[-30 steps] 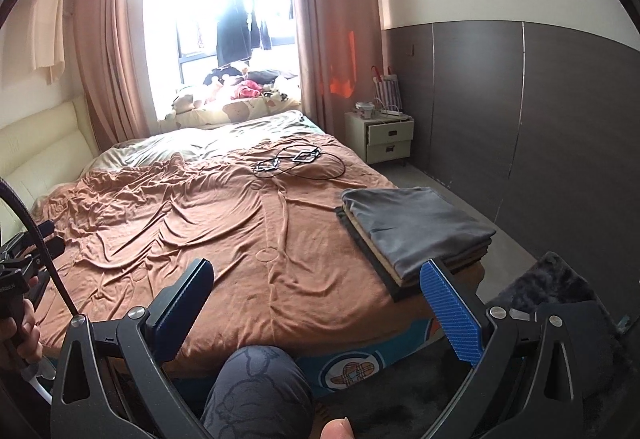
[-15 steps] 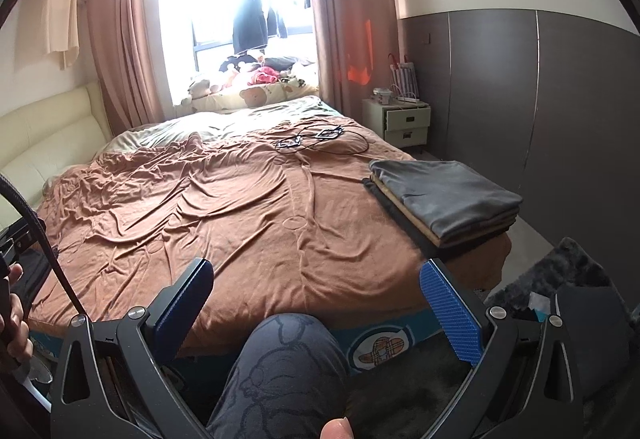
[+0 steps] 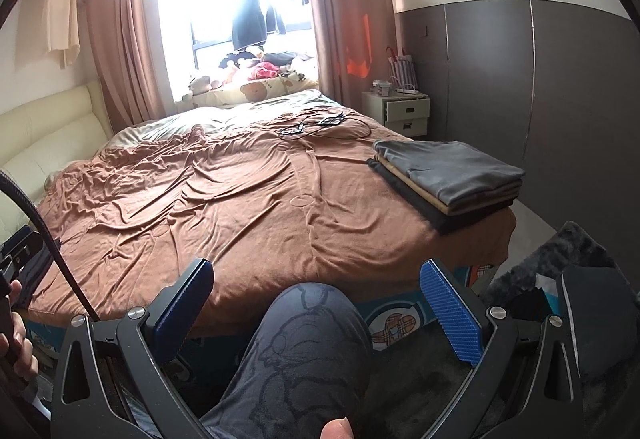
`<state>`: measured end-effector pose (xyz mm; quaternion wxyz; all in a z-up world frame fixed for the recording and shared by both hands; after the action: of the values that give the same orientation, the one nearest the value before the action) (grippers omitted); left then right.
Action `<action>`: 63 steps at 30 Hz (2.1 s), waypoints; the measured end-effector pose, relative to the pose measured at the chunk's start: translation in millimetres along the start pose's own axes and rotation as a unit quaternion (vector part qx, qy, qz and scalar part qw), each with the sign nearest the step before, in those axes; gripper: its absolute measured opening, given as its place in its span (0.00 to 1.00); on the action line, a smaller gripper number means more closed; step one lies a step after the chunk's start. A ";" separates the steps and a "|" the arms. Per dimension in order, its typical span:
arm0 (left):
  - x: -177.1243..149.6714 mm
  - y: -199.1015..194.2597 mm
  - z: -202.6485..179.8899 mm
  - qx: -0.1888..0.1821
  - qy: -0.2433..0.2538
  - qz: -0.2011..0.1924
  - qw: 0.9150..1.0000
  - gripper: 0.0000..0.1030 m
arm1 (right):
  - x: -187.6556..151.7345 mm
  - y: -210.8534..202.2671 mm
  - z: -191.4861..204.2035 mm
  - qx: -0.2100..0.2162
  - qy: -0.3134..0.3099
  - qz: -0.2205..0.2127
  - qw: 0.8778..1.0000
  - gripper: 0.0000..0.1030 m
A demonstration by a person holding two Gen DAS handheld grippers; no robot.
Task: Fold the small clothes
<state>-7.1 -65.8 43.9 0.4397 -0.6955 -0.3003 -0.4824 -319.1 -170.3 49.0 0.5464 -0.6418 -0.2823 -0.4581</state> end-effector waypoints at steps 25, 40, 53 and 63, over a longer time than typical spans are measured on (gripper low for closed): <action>-21.3 -16.3 -10.6 -0.007 0.011 0.002 1.000 1.00 | -18.7 -6.1 22.1 -0.003 -0.009 -0.002 1.000 1.00; -21.6 -18.6 -9.7 -0.007 0.010 -0.001 1.000 1.00 | -21.6 -7.2 19.3 0.000 -0.013 -0.008 1.000 1.00; -22.3 -19.4 -9.7 -0.007 0.011 -0.002 1.000 1.00 | -19.9 -8.4 16.5 0.001 -0.015 -0.012 1.000 1.00; -21.2 -21.0 -11.5 -0.001 0.014 -0.004 1.000 1.00 | -19.7 -7.4 15.1 0.002 -0.021 -0.012 1.000 1.00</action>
<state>-36.9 -66.9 32.5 0.4408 -0.6879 -0.2965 -0.4945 -329.5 -151.3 34.8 0.5359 -0.6465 -0.3024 -0.4510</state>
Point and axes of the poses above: each gripper's, at about its wrist camera, not at the fingertips, and y roughly the way its jaws point, z to its left, x to its top, the point moved 2 cm from there along y, roughly the way its jaws point, and after that the axes turned 12 degrees about -x, right-handed, at the moved point
